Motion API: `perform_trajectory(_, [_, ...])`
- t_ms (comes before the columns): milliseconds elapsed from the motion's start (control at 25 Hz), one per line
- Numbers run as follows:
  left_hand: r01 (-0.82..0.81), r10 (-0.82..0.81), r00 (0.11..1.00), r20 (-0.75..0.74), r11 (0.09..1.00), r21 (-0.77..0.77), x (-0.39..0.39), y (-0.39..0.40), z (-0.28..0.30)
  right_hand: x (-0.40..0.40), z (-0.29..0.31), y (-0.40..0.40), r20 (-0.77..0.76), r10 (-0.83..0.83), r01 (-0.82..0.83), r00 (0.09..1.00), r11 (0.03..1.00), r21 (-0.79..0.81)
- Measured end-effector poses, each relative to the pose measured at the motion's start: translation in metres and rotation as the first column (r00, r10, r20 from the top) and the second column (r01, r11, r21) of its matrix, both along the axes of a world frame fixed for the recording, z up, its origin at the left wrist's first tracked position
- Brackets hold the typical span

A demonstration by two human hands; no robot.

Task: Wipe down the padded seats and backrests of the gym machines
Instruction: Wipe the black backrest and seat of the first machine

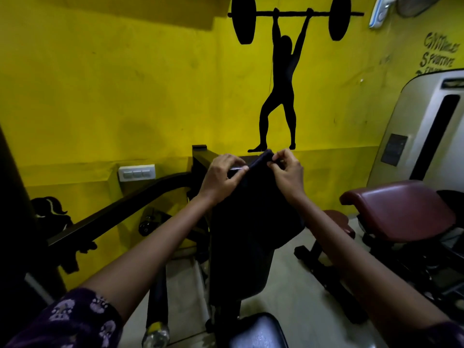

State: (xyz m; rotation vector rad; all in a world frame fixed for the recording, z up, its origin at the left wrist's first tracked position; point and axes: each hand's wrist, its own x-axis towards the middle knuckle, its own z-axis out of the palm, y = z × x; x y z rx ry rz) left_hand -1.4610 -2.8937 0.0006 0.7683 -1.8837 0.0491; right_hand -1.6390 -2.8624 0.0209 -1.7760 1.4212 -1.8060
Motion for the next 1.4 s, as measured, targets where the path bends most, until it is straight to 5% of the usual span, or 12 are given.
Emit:
perform_trajectory(160, [0.003,0.003,0.999,-0.037,0.987,0.163,0.010,-0.046,0.000,0.023,0.015,-0.047,-0.246,-0.189,0.223,0.951,0.967,0.120])
perform_trajectory(280, [0.121,-0.108,0.989,-0.097,0.983,0.138,0.008,-0.062,-0.024,0.034,0.003,-0.061,-0.571,-0.348,0.506,0.743,0.851,0.140])
perform_trajectory(480, [0.204,-0.190,0.950,-0.247,0.979,0.029,0.010,-0.083,-0.045,0.057,-0.009,-0.050,-0.680,-0.411,0.617,0.607,0.783,0.077])
perform_trajectory(800, [0.213,-0.223,0.923,-0.313,0.975,-0.065,0.003,-0.092,-0.052,0.029,-0.009,-0.072,-0.467,-0.460,0.599,0.755,0.775,0.204])
perform_trajectory(1040, [0.161,-0.200,0.923,-0.328,0.977,-0.143,0.000,-0.095,-0.057,0.052,-0.024,-0.050,-0.647,-0.327,0.445,0.689,0.895,0.021])
perform_trajectory(1400, [0.158,-0.198,0.923,-0.329,0.977,-0.146,0.001,-0.095,-0.054,0.002,0.012,-0.097,-0.494,-0.387,0.578,0.779,0.749,0.325])
